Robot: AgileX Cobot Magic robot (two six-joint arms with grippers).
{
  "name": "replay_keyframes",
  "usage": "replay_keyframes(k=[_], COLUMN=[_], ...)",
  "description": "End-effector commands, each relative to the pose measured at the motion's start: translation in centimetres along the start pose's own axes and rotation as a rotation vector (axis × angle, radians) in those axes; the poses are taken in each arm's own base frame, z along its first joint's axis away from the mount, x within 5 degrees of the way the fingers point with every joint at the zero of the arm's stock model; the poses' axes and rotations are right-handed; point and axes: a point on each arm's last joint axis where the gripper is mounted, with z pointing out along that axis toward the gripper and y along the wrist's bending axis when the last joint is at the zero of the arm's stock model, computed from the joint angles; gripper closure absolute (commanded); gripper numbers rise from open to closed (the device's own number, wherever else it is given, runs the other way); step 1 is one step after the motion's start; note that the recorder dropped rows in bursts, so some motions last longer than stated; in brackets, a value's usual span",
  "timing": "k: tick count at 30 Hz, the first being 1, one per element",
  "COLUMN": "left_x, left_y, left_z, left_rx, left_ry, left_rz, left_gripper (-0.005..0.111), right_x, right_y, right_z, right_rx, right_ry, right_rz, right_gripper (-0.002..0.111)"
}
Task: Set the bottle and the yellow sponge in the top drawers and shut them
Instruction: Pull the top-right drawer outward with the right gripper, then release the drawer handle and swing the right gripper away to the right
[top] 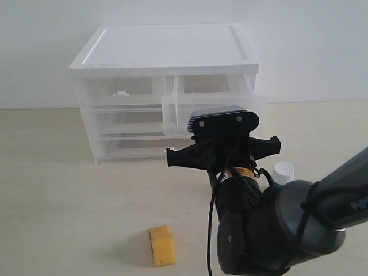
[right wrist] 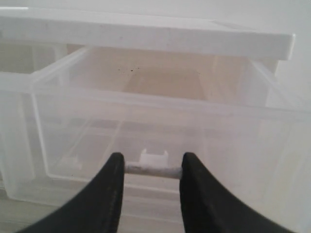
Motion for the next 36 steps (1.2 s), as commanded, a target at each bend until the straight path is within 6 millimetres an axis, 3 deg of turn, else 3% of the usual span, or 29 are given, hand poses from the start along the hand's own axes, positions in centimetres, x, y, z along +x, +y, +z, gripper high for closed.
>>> replay_keyframes(k=[1,5,8,14,16,25,28,31,35,36], left_x=[0.0,0.0,0.0,0.0,0.0,0.0,0.0,0.0,0.0,0.0], left_y=[0.0,0.0,0.0,0.0,0.0,0.0,0.0,0.0,0.0,0.0], left_z=[0.0,0.0,0.0,0.0,0.0,0.0,0.0,0.0,0.0,0.0], left_rx=[0.0,0.0,0.0,0.0,0.0,0.0,0.0,0.0,0.0,0.0], left_ry=[-0.01,-0.01,-0.01,-0.01,-0.01,-0.01,-0.01,-0.01,-0.01,-0.01], left_rz=[-0.005,-0.005,-0.005,-0.005,-0.005,-0.005,-0.005,-0.005,-0.005,-0.005], left_gripper=[0.102,0.102,0.102,0.102,0.102,0.102,0.102,0.102,0.102,0.102], right_x=[-0.8,-1.3,-1.4,-1.1,-1.1,-0.8,-1.3,-2.2,-3.8,-4.1], right_y=[0.6,0.7,0.5,-0.1,-0.1,-0.1,0.1,0.5,0.8,0.8], right_z=[-1.0,-1.3,-1.3,-1.4,-1.4,-2.3,-2.8,-3.4,-4.5,-4.9], right_rx=[-0.016,-0.012,0.009,0.075,0.074,0.004,-0.057,-0.168,-0.315,-0.346], right_ry=[0.004,-0.001,0.005,0.037,0.054,0.367,0.434,0.478,0.53,0.546], right_rz=[0.013,0.023,0.035,0.037,0.002,-0.045,-0.1,-0.157,-0.224,-0.231], right_gripper=[0.108,0.104,0.084,0.033,0.027,0.027,0.035,0.055,0.105,0.107])
